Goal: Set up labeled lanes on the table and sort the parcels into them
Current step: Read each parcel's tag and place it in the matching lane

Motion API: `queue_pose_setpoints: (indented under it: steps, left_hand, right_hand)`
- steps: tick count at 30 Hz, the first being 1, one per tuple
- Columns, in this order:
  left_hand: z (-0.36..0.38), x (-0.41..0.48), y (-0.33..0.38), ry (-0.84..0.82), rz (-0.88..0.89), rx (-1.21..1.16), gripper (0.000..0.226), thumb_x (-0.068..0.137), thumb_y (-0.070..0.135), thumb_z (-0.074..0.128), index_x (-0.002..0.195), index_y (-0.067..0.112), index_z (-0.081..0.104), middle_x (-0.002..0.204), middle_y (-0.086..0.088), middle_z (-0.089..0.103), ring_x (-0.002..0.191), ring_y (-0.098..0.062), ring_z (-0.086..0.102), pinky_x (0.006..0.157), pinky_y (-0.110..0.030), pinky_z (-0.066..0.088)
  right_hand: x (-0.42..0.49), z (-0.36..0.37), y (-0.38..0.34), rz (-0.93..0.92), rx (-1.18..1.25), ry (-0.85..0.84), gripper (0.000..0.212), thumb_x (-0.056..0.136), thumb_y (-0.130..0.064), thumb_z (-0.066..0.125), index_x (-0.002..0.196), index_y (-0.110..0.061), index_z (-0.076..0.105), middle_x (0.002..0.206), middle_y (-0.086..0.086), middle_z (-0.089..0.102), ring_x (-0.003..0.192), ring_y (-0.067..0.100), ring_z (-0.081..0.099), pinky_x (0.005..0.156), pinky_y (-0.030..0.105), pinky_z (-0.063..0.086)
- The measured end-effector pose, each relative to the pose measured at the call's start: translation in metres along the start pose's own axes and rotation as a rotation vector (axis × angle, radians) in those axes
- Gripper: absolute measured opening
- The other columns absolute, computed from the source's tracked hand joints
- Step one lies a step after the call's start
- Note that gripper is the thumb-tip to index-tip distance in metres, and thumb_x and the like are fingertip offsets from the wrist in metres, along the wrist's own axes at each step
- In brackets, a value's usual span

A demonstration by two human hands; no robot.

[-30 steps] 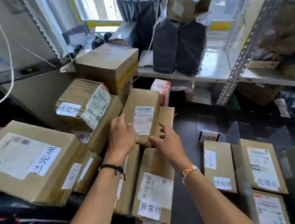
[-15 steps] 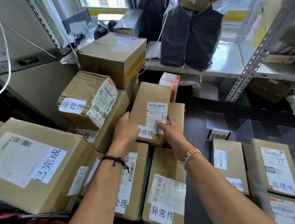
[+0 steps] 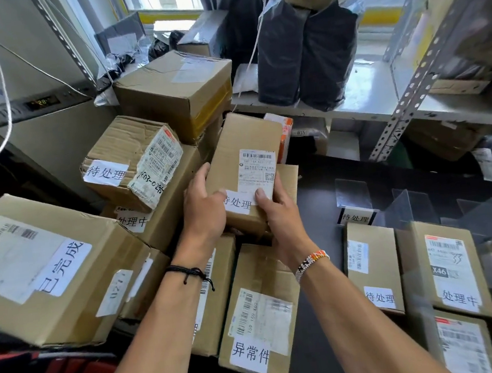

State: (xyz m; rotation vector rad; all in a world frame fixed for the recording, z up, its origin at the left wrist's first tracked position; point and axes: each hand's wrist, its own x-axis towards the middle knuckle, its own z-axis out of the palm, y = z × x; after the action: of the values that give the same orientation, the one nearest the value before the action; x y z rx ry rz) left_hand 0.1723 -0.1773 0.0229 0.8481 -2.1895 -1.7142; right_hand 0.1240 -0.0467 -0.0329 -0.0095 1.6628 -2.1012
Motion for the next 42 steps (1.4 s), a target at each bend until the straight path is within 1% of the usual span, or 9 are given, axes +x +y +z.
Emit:
queue_pose_setpoints:
  steps: [7,10,13,16,20,25,29,37,42]
  left_hand:
    - [0.004,-0.032,0.037,0.029,0.258,-0.168,0.049,0.107,0.02,0.052,0.154,0.032,0.044,0.132,0.012,0.06,0.115,-0.01,0.066,0.085,-0.028,0.061]
    - [0.01,-0.037,0.054,-0.012,0.252,-0.312,0.043,0.107,0.026,0.054,0.149,0.033,0.049,0.122,0.005,0.062,0.098,-0.007,0.073,0.076,-0.025,0.06]
    - [0.027,-0.048,0.064,-0.142,0.181,-0.367,0.054,0.096,0.04,0.069,0.147,0.037,0.05,0.138,-0.006,0.06,0.106,-0.02,0.075,0.082,-0.039,0.064]
    - [0.053,-0.065,0.063,-0.234,0.148,-0.4,0.061,0.088,0.041,0.076,0.145,0.043,0.052,0.144,-0.011,0.058,0.112,-0.03,0.074,0.089,-0.051,0.063]
    - [0.092,-0.09,0.065,-0.314,0.145,-0.424,0.057,0.099,0.017,0.067,0.148,0.034,0.044,0.122,0.0,0.075,0.109,-0.027,0.075,0.086,-0.042,0.063]
    - [0.136,-0.119,0.073,-0.386,0.162,-0.437,0.052,0.099,0.011,0.065,0.142,0.033,0.048,0.125,-0.001,0.072,0.116,-0.026,0.071,0.098,-0.049,0.059]
    - [0.168,-0.145,0.079,-0.453,0.191,-0.449,0.051,0.099,0.009,0.064,0.143,0.031,0.049,0.12,0.006,0.074,0.117,-0.02,0.07,0.087,-0.032,0.061]
    - [0.226,-0.19,0.084,-0.546,0.175,-0.458,0.054,0.099,0.008,0.063,0.147,0.027,0.047,0.126,0.0,0.07,0.123,-0.023,0.067,0.094,-0.037,0.062]
    - [0.26,-0.206,0.076,-0.578,0.122,-0.472,0.052,0.099,0.011,0.065,0.146,0.03,0.048,0.128,-0.003,0.07,0.123,-0.028,0.068,0.102,-0.053,0.057]
  right_hand:
    - [-0.033,-0.03,-0.035,-0.097,0.17,-0.034,0.056,0.106,-0.022,0.06,0.155,-0.044,0.043,0.14,-0.002,0.068,0.124,0.028,0.069,0.109,0.06,0.05]
    - [-0.055,-0.05,-0.051,-0.161,0.163,-0.038,0.064,0.106,-0.014,0.058,0.161,-0.038,0.035,0.141,-0.001,0.068,0.122,0.026,0.07,0.1,0.046,0.059]
    - [-0.076,-0.07,-0.066,-0.241,0.094,-0.034,0.064,0.106,-0.011,0.058,0.161,-0.034,0.036,0.135,-0.008,0.071,0.119,0.016,0.071,0.089,0.028,0.061]
    - [-0.093,-0.093,-0.078,-0.272,0.02,0.03,0.064,0.105,-0.015,0.06,0.161,-0.035,0.036,0.138,-0.01,0.069,0.124,0.017,0.069,0.101,0.038,0.057]
    - [-0.118,-0.131,-0.088,-0.313,-0.015,0.106,0.064,0.105,-0.012,0.06,0.16,-0.037,0.039,0.133,-0.013,0.071,0.12,0.013,0.07,0.094,0.028,0.058]
    - [-0.152,-0.176,-0.098,-0.328,-0.018,0.189,0.063,0.105,-0.01,0.059,0.16,-0.035,0.04,0.131,-0.013,0.072,0.119,0.013,0.071,0.092,0.028,0.059]
    - [-0.179,-0.208,-0.101,-0.356,-0.022,0.279,0.062,0.105,-0.006,0.058,0.159,-0.032,0.042,0.124,-0.02,0.074,0.113,0.004,0.071,0.085,0.018,0.057]
    - [-0.222,-0.267,-0.107,-0.332,-0.057,0.405,0.061,0.105,-0.013,0.059,0.159,-0.036,0.042,0.134,-0.012,0.071,0.122,0.013,0.069,0.105,0.041,0.055]
    - [-0.234,-0.299,-0.104,-0.293,-0.061,0.444,0.061,0.106,-0.015,0.058,0.158,-0.041,0.041,0.132,-0.013,0.072,0.118,0.015,0.071,0.101,0.041,0.058]
